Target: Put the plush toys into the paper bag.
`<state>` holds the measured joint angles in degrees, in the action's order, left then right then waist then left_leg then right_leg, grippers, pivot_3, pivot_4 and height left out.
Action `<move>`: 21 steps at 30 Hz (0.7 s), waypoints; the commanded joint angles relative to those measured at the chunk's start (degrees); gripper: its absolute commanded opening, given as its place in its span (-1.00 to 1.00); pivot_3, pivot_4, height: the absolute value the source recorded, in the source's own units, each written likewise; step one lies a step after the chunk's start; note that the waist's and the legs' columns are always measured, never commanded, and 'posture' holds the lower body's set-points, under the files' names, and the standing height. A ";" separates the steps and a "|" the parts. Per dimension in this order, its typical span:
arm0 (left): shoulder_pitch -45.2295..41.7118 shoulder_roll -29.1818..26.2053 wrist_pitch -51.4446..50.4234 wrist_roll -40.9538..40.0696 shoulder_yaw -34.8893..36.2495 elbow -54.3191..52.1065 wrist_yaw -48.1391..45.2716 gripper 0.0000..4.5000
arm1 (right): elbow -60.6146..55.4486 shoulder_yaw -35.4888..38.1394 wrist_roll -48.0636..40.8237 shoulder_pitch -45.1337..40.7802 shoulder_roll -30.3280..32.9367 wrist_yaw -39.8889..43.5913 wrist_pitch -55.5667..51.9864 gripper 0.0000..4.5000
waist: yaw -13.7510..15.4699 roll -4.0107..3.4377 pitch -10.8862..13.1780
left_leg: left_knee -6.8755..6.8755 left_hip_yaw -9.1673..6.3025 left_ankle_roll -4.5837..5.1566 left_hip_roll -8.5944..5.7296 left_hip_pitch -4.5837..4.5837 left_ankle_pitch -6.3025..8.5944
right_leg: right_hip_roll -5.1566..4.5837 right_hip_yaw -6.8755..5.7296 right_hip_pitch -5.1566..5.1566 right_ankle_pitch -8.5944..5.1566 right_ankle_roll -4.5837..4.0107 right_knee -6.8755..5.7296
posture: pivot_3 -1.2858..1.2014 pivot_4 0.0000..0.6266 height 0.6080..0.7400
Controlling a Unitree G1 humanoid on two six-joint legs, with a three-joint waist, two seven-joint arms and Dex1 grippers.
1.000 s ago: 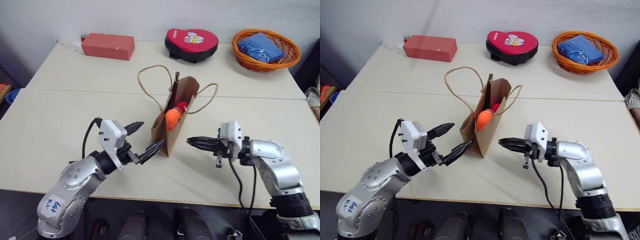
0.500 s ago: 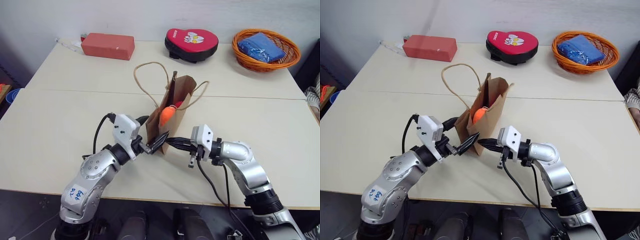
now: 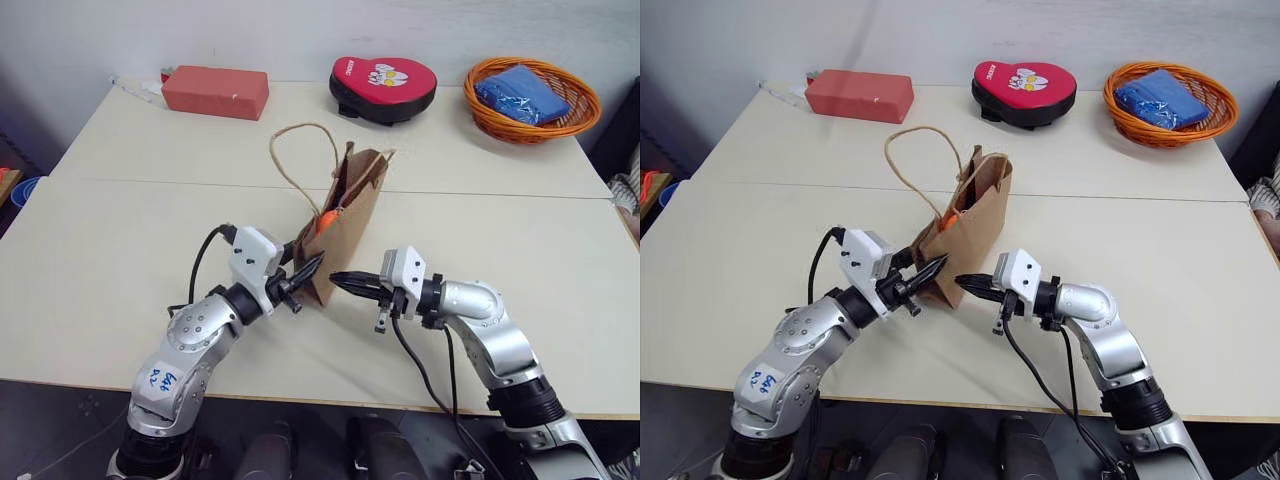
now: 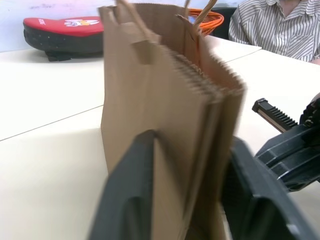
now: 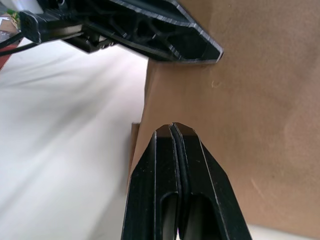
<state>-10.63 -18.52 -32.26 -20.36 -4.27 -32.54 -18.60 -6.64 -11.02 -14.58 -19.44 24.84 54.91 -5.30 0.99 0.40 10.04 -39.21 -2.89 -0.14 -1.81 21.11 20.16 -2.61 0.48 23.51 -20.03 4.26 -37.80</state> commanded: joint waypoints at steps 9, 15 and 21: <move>-2.10 -25.46 4.39 -16.75 15.11 11.75 -39.36 -0.99 | -7.74 14.10 -7.55 9.82 11.37 3.57 1.03 -1.00 | -0.26 -0.05 0.03 | 0.05 -0.07 -0.03 0.02 -0.01 0.01 | -0.01 -0.07 -0.02 -0.04 -0.08 0.02 | 0.03 -0.52 1.00; -13.73 -21.98 15.74 -16.52 12.08 26.35 -53.29 -0.99 | -9.47 23.80 -13.57 16.54 16.44 7.64 2.35 -1.00 | 0.40 -0.06 0.04 | 0.04 -0.08 0.06 -0.04 0.02 0.04 | -0.09 -0.10 -0.11 -0.03 -0.05 0.16 | 0.03 -0.52 1.00; -29.14 -19.43 19.33 -9.63 2.50 48.83 -67.82 -0.99 | -8.76 33.55 -15.20 26.93 20.21 13.09 7.05 -1.00 | 0.48 -0.04 0.04 | -0.01 -0.04 0.11 -0.10 0.09 0.02 | -0.01 -0.18 -0.09 -0.02 -0.03 0.05 | 0.03 -0.52 1.00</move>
<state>-37.62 -38.69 -13.91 -30.67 -0.69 13.58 -83.11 -14.32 19.64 -28.47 7.15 44.59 67.49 0.40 1.47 0.36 10.08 -39.24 -2.88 0.01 -1.91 21.17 20.17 -2.62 0.35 23.41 -20.03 4.25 -37.79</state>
